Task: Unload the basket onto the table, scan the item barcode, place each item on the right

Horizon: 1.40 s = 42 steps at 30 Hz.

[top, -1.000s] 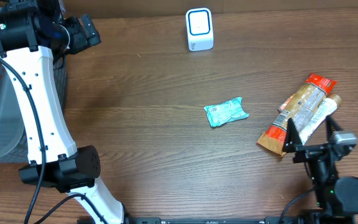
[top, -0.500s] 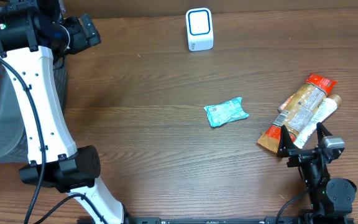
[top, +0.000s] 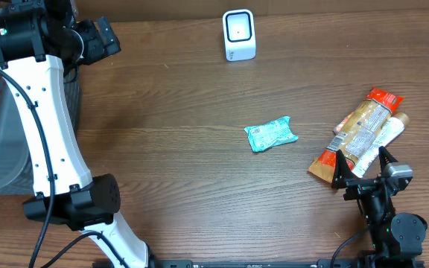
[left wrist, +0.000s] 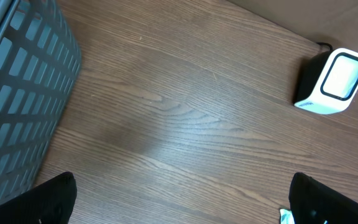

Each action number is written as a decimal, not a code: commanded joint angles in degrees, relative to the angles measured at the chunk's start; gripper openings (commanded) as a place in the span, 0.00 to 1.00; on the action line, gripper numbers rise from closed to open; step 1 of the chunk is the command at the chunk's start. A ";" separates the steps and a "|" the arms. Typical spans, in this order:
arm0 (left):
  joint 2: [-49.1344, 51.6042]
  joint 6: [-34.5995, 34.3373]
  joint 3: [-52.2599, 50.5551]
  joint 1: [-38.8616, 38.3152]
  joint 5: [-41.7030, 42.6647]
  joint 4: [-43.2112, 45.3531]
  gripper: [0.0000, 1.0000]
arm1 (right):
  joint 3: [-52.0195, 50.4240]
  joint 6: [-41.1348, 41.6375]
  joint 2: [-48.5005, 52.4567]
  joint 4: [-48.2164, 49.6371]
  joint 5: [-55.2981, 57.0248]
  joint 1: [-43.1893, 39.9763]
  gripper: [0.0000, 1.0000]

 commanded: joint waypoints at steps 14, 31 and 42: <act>-6.01 2.69 -5.53 -1.01 0.31 5.31 1.00 | -0.59 0.13 -0.57 0.22 -0.26 0.04 1.00; -73.90 24.72 -102.60 -2.03 7.10 74.73 1.00 | -0.57 0.13 -0.57 0.22 -0.26 0.04 1.00; -100.19 20.35 -132.39 -2.03 5.38 91.67 1.00 | -0.57 0.13 -0.57 0.22 -0.26 0.04 1.00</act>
